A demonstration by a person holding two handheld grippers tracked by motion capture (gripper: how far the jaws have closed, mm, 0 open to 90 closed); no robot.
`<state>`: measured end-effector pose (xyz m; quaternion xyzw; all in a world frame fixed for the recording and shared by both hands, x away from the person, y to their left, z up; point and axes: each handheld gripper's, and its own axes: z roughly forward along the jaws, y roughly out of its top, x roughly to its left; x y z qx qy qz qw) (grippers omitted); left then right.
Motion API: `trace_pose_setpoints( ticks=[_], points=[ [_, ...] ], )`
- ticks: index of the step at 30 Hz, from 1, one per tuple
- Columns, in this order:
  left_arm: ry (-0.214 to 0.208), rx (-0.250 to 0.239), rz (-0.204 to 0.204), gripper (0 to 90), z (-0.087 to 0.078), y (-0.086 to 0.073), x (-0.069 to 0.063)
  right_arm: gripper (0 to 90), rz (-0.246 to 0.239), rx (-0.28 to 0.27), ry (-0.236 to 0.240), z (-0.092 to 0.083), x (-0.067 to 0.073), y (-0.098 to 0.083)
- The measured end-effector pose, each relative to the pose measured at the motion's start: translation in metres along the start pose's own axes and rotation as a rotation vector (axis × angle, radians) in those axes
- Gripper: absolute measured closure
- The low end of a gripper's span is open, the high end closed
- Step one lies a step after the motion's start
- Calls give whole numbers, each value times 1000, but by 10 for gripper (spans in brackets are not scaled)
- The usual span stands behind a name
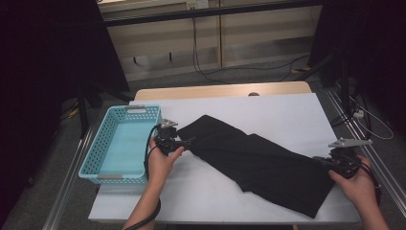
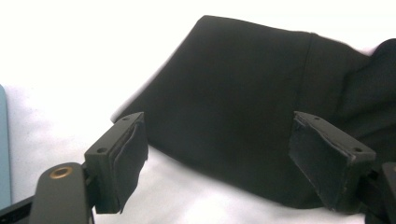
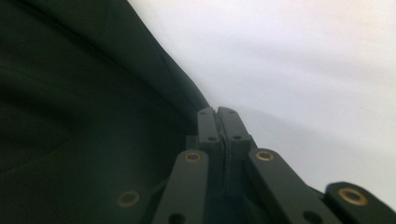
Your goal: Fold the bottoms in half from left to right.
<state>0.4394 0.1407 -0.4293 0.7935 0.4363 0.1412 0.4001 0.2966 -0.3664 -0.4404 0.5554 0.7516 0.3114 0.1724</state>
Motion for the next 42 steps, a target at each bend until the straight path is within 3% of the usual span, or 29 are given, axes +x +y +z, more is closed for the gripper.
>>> trace_pose_setpoints(
  ticks=[2,3,5,11,18,24,26,28,30,33,40,42],
  points=[
    [3,-4,-4,204,1,0,-1,869,6,-25,8,-2,-4,-3],
    [1,-3,-4,203,2,0,-1,806,-1,-36,3,-2,-4,-4],
    [-4,2,4,203,2,0,-2,737,-26,-34,-32,0,0,-2],
    [2,-5,-4,201,2,1,-1,687,-74,-83,43,11,18,12],
    [1,-1,-4,202,3,0,-1,682,-132,-62,73,32,38,28],
    [10,-4,12,200,7,8,0,537,-139,-44,84,35,45,27],
    [16,1,37,209,10,13,1,495,-127,-46,95,36,46,27],
    [25,4,65,229,15,18,2,458,-117,-51,101,35,47,26],
    [4,3,85,282,24,22,4,420,-106,-57,107,35,48,26],
    [19,34,126,359,38,27,8,367,-103,-60,115,35,49,26],
    [30,92,153,437,67,30,17,329,-124,-66,138,35,53,27],
    [1,95,124,452,72,30,21,326,-121,-66,141,35,53,27]
  ],
)
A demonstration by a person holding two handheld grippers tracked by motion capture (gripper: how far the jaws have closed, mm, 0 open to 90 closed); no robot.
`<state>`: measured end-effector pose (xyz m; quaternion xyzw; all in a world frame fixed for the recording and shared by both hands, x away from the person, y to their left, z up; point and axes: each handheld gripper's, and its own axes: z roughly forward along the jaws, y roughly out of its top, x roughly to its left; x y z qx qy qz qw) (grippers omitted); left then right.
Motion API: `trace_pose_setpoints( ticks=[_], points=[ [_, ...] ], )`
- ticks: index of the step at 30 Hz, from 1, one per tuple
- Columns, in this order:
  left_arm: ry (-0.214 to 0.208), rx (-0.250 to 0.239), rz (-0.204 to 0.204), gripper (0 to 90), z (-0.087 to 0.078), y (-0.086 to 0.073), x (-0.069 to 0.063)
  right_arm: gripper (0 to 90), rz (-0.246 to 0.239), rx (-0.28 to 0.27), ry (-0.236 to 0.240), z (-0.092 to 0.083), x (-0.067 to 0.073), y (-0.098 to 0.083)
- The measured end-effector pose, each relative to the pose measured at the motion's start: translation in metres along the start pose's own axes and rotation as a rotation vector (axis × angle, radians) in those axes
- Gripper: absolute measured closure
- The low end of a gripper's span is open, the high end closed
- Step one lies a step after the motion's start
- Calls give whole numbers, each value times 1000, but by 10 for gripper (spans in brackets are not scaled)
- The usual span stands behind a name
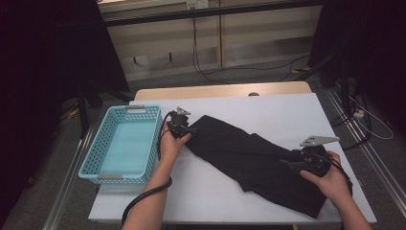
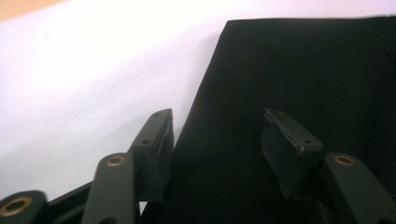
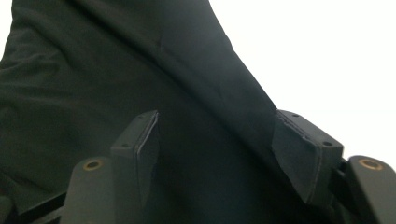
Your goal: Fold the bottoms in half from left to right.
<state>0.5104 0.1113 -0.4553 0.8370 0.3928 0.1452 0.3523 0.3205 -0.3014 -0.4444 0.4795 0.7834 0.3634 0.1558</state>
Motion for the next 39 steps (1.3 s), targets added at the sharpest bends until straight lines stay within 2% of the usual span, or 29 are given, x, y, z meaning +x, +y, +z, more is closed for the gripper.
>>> trace_pose_setpoints(
  ticks=[2,4,5,6,8,13,15,19,25,28,30,33,35,39],
  points=[
    [-16,10,-43,454,1,1,2,317,1,2,1,0,0,0],
    [-61,31,-44,597,0,3,1,314,-1,2,3,0,0,0],
    [-71,26,-65,698,1,4,-1,314,-2,-1,1,-1,0,0],
    [-84,38,-65,745,0,5,-1,313,-3,-3,2,-1,0,0],
    [-84,54,-80,842,0,7,-1,312,-3,-6,2,-1,0,0],
    [-36,86,-90,858,-8,11,5,308,0,-17,1,-6,-1,0],
    [-22,83,-115,860,-14,12,12,308,3,-22,1,-7,-1,0],
    [43,66,-143,861,-23,13,24,305,7,-26,-8,-9,-5,-1],
    [63,60,-139,854,-26,11,27,317,40,-52,-47,-19,-15,-2],
    [79,51,-108,800,-25,10,24,364,54,-55,-63,-24,-19,-5],
    [61,40,-132,693,-25,11,21,394,62,-58,-79,-27,-22,-7],
    [39,35,-128,522,-28,14,15,512,61,-51,-96,-31,-25,-10],
    [36,24,-140,409,-30,15,12,581,63,-49,-93,-33,-25,-11],
    [22,35,-129,303,-35,15,6,676,41,-24,-92,-33,-18,-13]
  ],
)
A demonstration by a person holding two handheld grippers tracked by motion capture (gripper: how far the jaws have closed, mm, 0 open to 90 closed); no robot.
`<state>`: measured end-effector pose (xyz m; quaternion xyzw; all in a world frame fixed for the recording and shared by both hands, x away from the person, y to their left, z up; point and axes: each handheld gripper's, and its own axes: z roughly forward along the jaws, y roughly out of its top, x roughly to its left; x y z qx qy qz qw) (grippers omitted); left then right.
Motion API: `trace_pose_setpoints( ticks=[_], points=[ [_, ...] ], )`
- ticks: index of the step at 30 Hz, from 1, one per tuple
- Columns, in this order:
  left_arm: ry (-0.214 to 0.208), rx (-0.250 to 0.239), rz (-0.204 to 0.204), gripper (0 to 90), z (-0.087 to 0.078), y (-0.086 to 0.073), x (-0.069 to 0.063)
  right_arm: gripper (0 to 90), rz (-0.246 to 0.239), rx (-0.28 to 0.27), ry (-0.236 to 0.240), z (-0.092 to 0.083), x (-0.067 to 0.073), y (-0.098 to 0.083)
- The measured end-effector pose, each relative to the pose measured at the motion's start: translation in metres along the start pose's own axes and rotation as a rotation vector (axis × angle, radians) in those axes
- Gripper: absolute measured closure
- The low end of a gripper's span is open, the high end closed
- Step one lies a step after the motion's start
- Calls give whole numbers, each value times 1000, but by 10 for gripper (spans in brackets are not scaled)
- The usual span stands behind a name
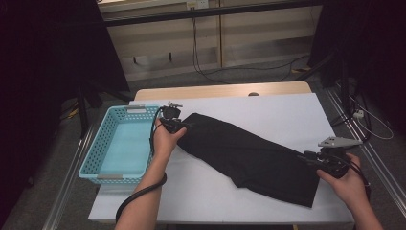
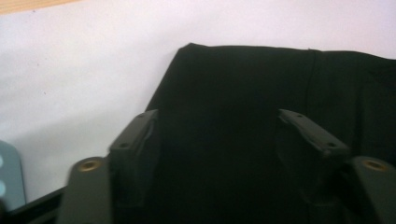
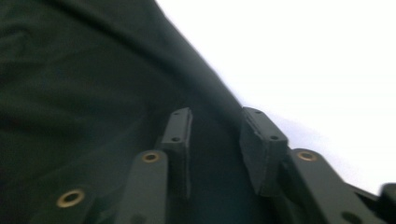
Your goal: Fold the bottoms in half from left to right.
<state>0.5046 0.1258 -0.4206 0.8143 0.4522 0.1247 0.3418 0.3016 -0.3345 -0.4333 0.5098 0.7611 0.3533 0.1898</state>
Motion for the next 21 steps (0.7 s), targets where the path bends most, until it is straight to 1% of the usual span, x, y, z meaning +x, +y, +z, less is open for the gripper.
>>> trace_pose_setpoints(
  ticks=[2,3,5,6,7,9,10,11,12,14,15,16,18,19,20,21],
  points=[
    [-5,-7,-2,276,-2,-3,-2,722,-18,11,-23,0,2,-1],
    [-8,-8,3,270,-4,-4,-3,733,-22,14,-27,0,2,-2],
    [-15,-9,9,260,-6,-8,-5,733,-25,22,-31,1,2,-4],
    [-18,-8,15,256,-7,-11,-6,732,-31,32,-48,3,1,-5],
    [-18,-7,14,250,-7,-13,-8,732,-29,47,-58,5,0,-7],
    [-22,-8,28,239,-8,-18,-10,732,-21,70,-61,9,-1,-9],
    [-26,-10,30,239,-9,-20,-12,732,-29,82,-66,12,-2,-10],
    [-29,-15,34,234,-10,-22,-13,740,-24,67,-64,13,-3,-11],
    [-32,-20,39,230,-11,-24,-15,760,-20,67,-62,14,-3,-11],
    [-37,-29,47,229,-15,-27,-17,863,-16,71,-56,15,-4,-9],
    [-40,-41,40,228,-16,-28,-19,886,-21,74,-43,16,-5,-9],
    [-43,-47,37,227,-18,-30,-20,893,-16,78,-49,16,-4,-7],
    [-47,-54,39,226,-20,-33,-22,899,-38,79,-75,17,-6,-4],
    [-52,-46,52,225,-22,-34,-22,899,-38,77,-89,17,-6,-3],
    [-48,-54,45,225,-22,-36,-23,898,-37,74,-89,16,-7,-2],
    [-53,-55,43,223,-23,-37,-23,891,-23,72,-73,15,-8,-2]
  ],
)
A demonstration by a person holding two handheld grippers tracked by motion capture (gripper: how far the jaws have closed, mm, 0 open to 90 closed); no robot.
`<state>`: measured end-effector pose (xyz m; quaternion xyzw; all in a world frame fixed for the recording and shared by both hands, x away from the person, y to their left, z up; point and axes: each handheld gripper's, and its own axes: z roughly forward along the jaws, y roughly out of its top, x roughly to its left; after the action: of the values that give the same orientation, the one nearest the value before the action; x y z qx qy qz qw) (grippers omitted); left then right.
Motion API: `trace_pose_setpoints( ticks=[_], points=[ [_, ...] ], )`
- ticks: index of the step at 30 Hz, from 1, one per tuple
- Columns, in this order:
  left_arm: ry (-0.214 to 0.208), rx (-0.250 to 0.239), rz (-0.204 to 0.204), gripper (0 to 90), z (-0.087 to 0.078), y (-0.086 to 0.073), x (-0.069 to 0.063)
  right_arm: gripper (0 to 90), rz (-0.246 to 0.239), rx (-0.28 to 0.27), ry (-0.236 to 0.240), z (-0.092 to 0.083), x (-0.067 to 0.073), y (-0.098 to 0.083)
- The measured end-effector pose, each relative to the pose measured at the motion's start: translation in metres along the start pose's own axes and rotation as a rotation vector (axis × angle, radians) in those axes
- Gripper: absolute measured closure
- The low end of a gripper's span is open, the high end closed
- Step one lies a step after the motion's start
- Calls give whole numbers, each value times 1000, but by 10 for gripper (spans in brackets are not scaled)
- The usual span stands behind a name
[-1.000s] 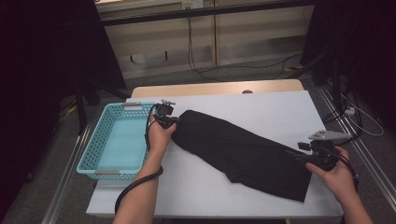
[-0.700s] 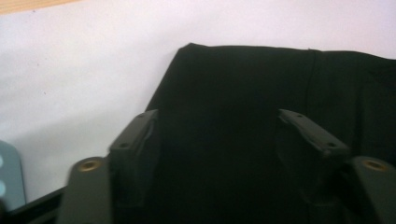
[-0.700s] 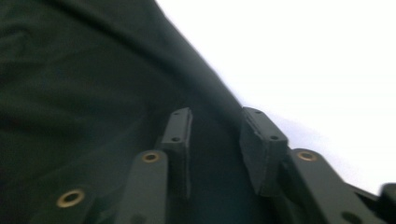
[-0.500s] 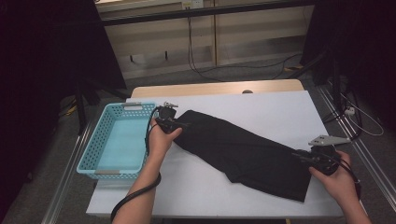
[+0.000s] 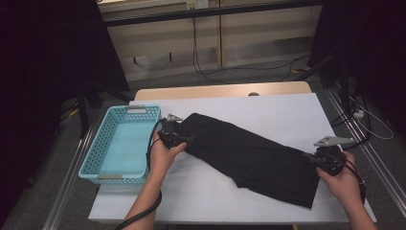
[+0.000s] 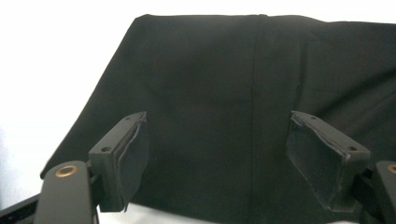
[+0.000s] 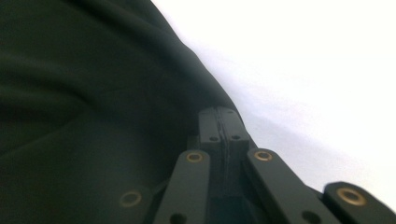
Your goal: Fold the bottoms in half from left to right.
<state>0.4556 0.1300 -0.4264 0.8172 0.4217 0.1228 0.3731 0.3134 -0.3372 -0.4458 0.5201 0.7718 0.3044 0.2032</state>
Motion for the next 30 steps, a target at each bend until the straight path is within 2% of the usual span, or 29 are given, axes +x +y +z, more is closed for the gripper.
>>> trace_pose_setpoints(
  ticks=[3,6,8,12,15,18,19,21,23,30],
  points=[
    [0,8,0,216,-1,-2,2,764,-8,1,5,-1,3,-2],
    [-6,7,1,209,-1,-4,2,678,-27,-21,33,-4,14,-1],
    [-5,6,2,204,0,-4,1,661,-43,-41,62,-5,25,2],
    [-17,6,13,200,0,-3,-3,711,-77,-56,172,-2,49,8],
    [-14,2,19,198,-1,-4,-5,732,-108,-33,233,4,66,9],
    [-15,1,21,198,-1,-4,-5,743,-144,9,245,12,77,6],
    [-16,5,26,198,-2,-4,-4,770,-153,0,240,13,79,5],
    [-13,-4,17,197,-2,-4,-5,879,-149,14,247,11,79,5],
    [-14,-6,15,197,-2,-4,-5,898,-131,18,260,11,78,4],
    [-13,-5,20,197,-3,-5,-5,900,-132,57,297,1,77,3]
  ],
)
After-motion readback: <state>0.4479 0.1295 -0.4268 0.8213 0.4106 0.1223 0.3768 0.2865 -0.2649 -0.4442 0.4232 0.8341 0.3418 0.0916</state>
